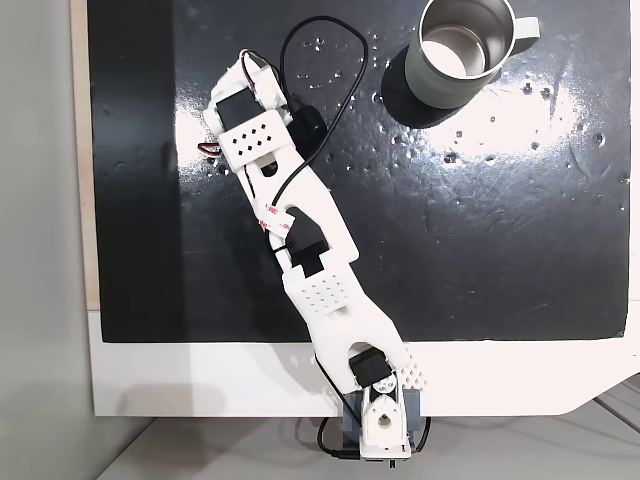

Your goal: Grasp a pengrip and put it in the cup.

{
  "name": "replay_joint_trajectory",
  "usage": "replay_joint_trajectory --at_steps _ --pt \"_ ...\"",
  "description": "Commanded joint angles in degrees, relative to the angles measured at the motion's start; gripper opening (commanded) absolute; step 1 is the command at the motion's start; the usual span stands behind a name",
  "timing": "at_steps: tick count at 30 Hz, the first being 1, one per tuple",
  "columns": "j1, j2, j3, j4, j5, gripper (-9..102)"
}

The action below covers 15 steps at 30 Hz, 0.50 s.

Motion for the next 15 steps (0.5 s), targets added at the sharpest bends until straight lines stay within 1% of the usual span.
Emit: replay_joint_trajectory --at_steps 1,6,15 --pt "2.11 8.7 -3.34 3.52 -5.1 0" --pt "5.71 17.05 -3.34 9.49 -12.13 0" --pt "16.79 31.03 -3.34 19.86 -24.79 0"
